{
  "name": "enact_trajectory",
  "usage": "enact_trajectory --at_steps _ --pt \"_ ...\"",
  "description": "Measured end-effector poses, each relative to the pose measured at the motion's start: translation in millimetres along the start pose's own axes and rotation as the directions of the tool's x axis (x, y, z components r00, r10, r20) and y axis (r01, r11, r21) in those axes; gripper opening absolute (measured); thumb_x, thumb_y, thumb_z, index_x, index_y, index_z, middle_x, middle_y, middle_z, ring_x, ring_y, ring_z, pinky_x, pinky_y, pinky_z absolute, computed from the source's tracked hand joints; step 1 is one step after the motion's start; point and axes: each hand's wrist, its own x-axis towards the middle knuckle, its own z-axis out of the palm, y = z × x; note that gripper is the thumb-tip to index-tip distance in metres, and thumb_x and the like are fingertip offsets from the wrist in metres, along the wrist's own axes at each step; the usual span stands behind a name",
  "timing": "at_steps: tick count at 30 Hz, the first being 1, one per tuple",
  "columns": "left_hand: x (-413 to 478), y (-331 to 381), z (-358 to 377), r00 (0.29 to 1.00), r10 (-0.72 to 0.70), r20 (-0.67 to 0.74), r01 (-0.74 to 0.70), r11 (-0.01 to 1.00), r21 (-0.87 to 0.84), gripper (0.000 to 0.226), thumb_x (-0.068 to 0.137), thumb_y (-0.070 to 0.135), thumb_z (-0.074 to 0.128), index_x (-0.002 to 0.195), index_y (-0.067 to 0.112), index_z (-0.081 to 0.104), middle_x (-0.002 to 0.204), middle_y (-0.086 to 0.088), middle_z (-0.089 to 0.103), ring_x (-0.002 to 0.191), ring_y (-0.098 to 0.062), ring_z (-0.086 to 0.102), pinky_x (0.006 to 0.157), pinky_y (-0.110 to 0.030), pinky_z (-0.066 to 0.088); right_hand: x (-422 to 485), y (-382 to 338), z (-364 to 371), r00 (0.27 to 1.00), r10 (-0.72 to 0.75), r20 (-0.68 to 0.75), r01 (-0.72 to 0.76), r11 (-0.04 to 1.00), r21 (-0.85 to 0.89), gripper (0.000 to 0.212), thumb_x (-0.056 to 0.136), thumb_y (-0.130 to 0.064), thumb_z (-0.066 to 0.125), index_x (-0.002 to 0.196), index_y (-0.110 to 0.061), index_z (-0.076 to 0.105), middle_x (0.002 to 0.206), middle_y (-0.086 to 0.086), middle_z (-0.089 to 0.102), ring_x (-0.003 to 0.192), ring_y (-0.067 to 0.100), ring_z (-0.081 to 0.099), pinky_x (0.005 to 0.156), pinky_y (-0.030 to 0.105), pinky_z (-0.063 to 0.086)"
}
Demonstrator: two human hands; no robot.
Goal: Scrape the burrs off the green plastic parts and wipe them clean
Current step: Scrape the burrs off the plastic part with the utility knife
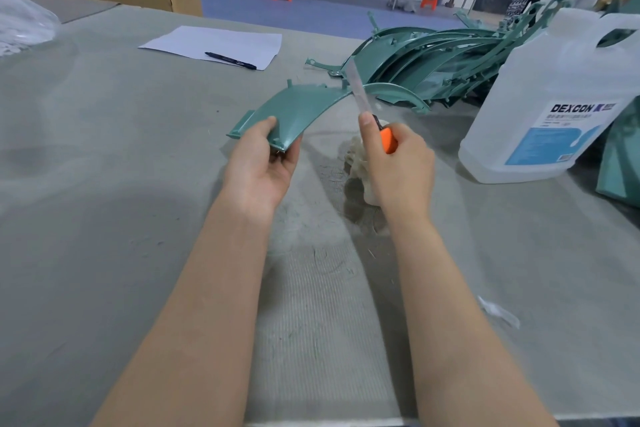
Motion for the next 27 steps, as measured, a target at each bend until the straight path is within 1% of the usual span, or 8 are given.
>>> enact_trajectory --at_steps 5,7,10,15,16,20,24,27 --pt "1 -1 1 1.000 0.005 -0.025 -0.005 1.000 0.001 0.010 0.097 0.007 0.051 0.089 0.006 0.056 0.089 -0.011 0.063 0.095 -0.024 0.061 0.045 -0.017 0.052 0 2 -4 1.000 0.013 -0.001 -0.013 0.999 -0.030 0.053 0.092 -0.061 0.047 0.061 -0.020 0.038 0.053 -0.006 0.038 0.052 0.010 0.037 0.050 0.030 0.025" --pt "3 1 0 0.999 0.027 -0.045 -0.028 1.000 -0.006 0.008 0.097 0.008 0.051 0.090 0.006 0.056 0.088 -0.010 0.063 0.094 -0.024 0.060 0.046 -0.017 0.052 -2 0 -4 1.000 0.002 0.020 -0.002 1.000 0.015 0.052 0.091 -0.062 0.048 0.062 -0.019 0.041 0.055 -0.006 0.042 0.055 0.012 0.043 0.052 0.031 0.033" --pt "5 1 -1 0.998 0.041 -0.057 -0.042 0.999 -0.020 0.008 0.097 0.009 0.051 0.091 0.006 0.055 0.090 -0.010 0.062 0.089 -0.021 0.060 0.045 -0.016 0.051 -7 -7 0 0.994 -0.054 0.093 0.046 0.996 0.081 0.050 0.088 -0.064 0.050 0.065 -0.019 0.046 0.066 0.001 0.055 0.069 0.025 0.056 0.066 0.044 0.049" --pt "4 1 -2 0.997 0.053 -0.057 -0.055 0.998 -0.034 0.010 0.097 0.008 0.051 0.090 0.005 0.056 0.089 -0.010 0.062 0.086 -0.020 0.060 0.045 -0.016 0.050 -17 -13 9 0.982 -0.163 0.098 0.163 0.987 0.007 0.051 0.089 -0.059 0.055 0.056 -0.022 0.040 0.061 -0.011 0.040 0.067 -0.006 0.044 0.066 0.034 0.037" --pt "4 1 -2 0.997 0.056 -0.053 -0.057 0.998 -0.030 0.009 0.097 0.008 0.051 0.091 0.005 0.056 0.089 -0.010 0.062 0.086 -0.020 0.060 0.045 -0.016 0.051 -17 -12 9 0.983 -0.161 0.093 0.161 0.987 0.001 0.051 0.089 -0.059 0.055 0.056 -0.022 0.040 0.061 -0.011 0.039 0.067 -0.006 0.043 0.066 0.033 0.036" --pt "3 0 -1 0.996 0.084 -0.029 -0.083 0.996 0.019 0.010 0.097 0.008 0.050 0.091 0.007 0.057 0.088 -0.009 0.064 0.079 -0.018 0.061 0.048 -0.016 0.052 -12 -10 7 0.988 -0.131 0.088 0.131 0.991 0.002 0.050 0.090 -0.060 0.052 0.059 -0.022 0.041 0.060 -0.007 0.042 0.064 0.015 0.046 0.063 0.035 0.038" --pt "1 0 0 0.993 0.114 -0.014 -0.114 0.993 0.035 0.011 0.097 0.008 0.051 0.089 0.009 0.058 0.083 -0.007 0.065 0.070 -0.015 0.062 0.049 -0.016 0.052 -10 -7 6 0.991 -0.109 0.074 0.109 0.994 0.003 0.050 0.089 -0.062 0.050 0.059 -0.022 0.042 0.059 -0.006 0.043 0.063 0.016 0.046 0.061 0.034 0.036" --pt "1 0 -1 0.990 0.138 -0.008 -0.137 0.988 0.066 0.010 0.097 0.008 0.052 0.089 0.009 0.058 0.081 -0.006 0.065 0.067 -0.014 0.063 0.049 -0.017 0.051 -9 -6 6 0.993 -0.079 0.087 0.080 0.997 -0.012 0.050 0.089 -0.064 0.049 0.061 -0.023 0.043 0.060 -0.005 0.046 0.068 0.023 0.051 0.064 0.037 0.042"
